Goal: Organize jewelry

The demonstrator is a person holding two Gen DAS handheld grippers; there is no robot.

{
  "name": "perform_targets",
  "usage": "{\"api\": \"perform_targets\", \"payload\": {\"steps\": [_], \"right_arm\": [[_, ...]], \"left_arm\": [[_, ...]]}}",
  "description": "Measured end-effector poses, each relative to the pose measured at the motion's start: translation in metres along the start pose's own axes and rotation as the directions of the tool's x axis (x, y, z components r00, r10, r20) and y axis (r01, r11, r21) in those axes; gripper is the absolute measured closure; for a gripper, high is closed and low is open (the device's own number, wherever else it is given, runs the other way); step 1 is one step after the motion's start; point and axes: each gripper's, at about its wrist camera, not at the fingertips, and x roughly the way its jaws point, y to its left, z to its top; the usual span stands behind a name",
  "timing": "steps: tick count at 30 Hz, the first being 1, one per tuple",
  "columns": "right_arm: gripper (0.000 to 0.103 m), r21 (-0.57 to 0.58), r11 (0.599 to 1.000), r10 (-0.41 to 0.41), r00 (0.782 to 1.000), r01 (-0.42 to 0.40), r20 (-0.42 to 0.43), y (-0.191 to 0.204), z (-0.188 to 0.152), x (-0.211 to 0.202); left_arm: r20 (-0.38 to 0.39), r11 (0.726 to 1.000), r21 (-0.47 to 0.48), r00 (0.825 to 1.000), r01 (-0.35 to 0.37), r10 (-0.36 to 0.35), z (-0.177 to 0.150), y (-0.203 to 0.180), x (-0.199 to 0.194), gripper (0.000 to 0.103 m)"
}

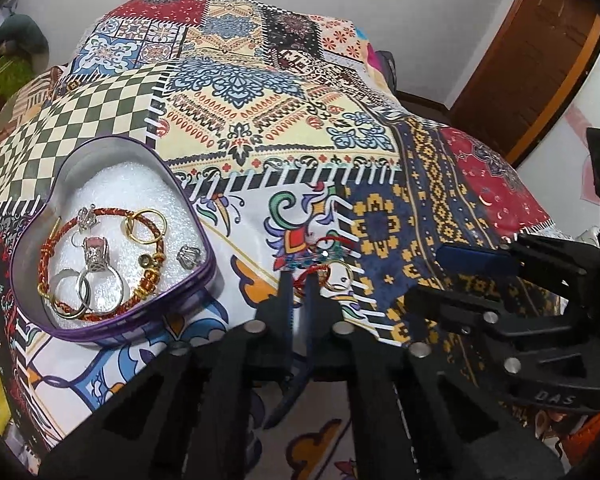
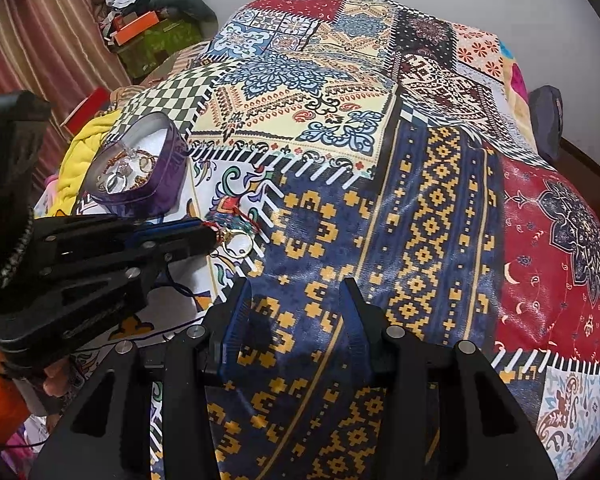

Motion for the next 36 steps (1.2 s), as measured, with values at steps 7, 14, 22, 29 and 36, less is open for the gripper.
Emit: {"api": "perform_targets", "payload": {"steps": [7,14,22,29,36], "right_arm": [[0.061,0.002,1.0,0.028,1.0,-0.028,-0.001,0.005,0.003,0.002],[0.061,-0.045,0.998,0.035,0.999,-0.036,-0.014,0.026,0.012,0.012],[0.061,-0.065,0.997,0.044,0.998,-0.047,-0.044,0.038,0.021,0.03],[0.08,-0.063,0.998,0.025,0.999,-0.026,-0.024,0.045,0.023,0.036],[0.08,-0.055,0.998,0.036,0.999,-0.037,-0.014,0.047,0.022,0.026]], "left_arm": [[0.065,0.999,0.018,0.997,-0.039,0.038,-0.014,0.003,-0.03,0.103],[0.141,0.992,-0.003,0.982,-0.128,0.127,-0.031,0.025,-0.073,0.103],[0.176,0.982,-0.086,0.967,-0.169,0.182,-0.044,0.065,-0.105,0.103],[0.199,0.985,-0.084,0.966,-0.151,0.165,-0.045,0.06,-0.11,0.103],[0.271,0.99,-0.038,0.953,-0.133,0.138,-0.025,0.037,-0.13,0.103]]}}
